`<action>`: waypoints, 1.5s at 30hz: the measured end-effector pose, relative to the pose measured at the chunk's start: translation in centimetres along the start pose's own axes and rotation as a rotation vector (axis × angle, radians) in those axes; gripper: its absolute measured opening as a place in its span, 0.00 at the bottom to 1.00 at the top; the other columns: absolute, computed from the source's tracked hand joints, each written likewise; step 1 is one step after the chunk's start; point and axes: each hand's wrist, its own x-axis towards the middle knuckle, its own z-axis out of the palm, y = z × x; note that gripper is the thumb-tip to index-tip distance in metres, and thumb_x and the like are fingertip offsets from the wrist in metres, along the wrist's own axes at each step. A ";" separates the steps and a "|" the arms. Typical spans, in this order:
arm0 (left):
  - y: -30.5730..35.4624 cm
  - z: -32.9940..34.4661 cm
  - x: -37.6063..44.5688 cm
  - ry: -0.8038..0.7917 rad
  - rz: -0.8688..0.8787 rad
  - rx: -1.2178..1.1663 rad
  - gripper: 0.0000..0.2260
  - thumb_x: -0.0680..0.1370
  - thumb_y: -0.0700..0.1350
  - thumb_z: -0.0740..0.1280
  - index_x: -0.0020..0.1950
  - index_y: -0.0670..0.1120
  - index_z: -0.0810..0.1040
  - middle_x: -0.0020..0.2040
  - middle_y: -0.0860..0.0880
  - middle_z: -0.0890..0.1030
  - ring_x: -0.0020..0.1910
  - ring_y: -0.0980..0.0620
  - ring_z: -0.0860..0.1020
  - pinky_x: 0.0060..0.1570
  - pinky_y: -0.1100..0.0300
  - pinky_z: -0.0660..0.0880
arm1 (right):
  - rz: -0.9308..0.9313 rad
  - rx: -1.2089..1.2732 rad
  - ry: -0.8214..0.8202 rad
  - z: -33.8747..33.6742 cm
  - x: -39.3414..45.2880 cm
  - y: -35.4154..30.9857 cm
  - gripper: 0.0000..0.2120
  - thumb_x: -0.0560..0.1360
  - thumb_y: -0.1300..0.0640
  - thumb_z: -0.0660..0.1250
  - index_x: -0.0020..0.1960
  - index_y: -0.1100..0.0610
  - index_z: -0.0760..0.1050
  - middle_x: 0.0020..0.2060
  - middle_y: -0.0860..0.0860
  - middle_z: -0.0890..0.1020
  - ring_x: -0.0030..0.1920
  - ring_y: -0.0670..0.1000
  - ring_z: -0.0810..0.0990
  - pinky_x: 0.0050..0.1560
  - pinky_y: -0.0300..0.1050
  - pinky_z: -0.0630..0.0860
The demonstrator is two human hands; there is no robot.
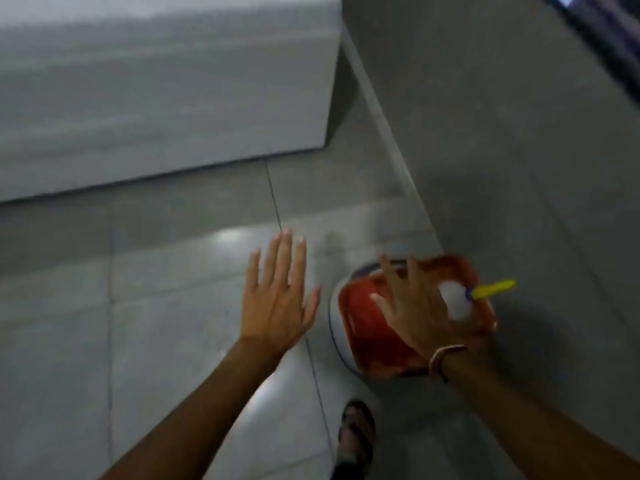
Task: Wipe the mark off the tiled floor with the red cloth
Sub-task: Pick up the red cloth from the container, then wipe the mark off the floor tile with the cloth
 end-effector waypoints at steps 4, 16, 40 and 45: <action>5.2 14.8 -2.3 -0.353 0.073 -0.087 0.32 0.86 0.57 0.46 0.86 0.42 0.48 0.87 0.39 0.51 0.86 0.40 0.50 0.85 0.40 0.52 | 0.031 -0.007 -0.264 12.0 -0.4 3.1 0.37 0.83 0.37 0.57 0.86 0.45 0.45 0.80 0.59 0.61 0.74 0.60 0.70 0.75 0.59 0.71; 3.1 21.8 -6.7 -0.336 -0.007 -0.169 0.34 0.86 0.60 0.46 0.86 0.40 0.50 0.87 0.39 0.52 0.86 0.42 0.51 0.84 0.41 0.54 | 0.047 0.124 -0.239 12.6 3.0 0.6 0.23 0.82 0.56 0.66 0.76 0.53 0.68 0.66 0.62 0.76 0.61 0.60 0.75 0.60 0.54 0.71; -37.2 49.5 -37.3 -0.052 -0.401 0.022 0.30 0.85 0.54 0.49 0.86 0.43 0.53 0.87 0.41 0.55 0.86 0.43 0.54 0.82 0.41 0.54 | -0.355 -0.002 0.027 52.1 10.8 -27.9 0.32 0.87 0.47 0.50 0.86 0.58 0.48 0.86 0.63 0.52 0.86 0.61 0.51 0.86 0.60 0.49; -37.0 49.3 -37.1 -0.041 -0.398 0.023 0.30 0.85 0.51 0.52 0.84 0.40 0.57 0.85 0.39 0.58 0.85 0.41 0.58 0.80 0.37 0.61 | -0.599 0.007 0.052 52.2 13.9 -39.0 0.31 0.87 0.45 0.50 0.86 0.54 0.49 0.86 0.61 0.52 0.87 0.61 0.51 0.87 0.60 0.50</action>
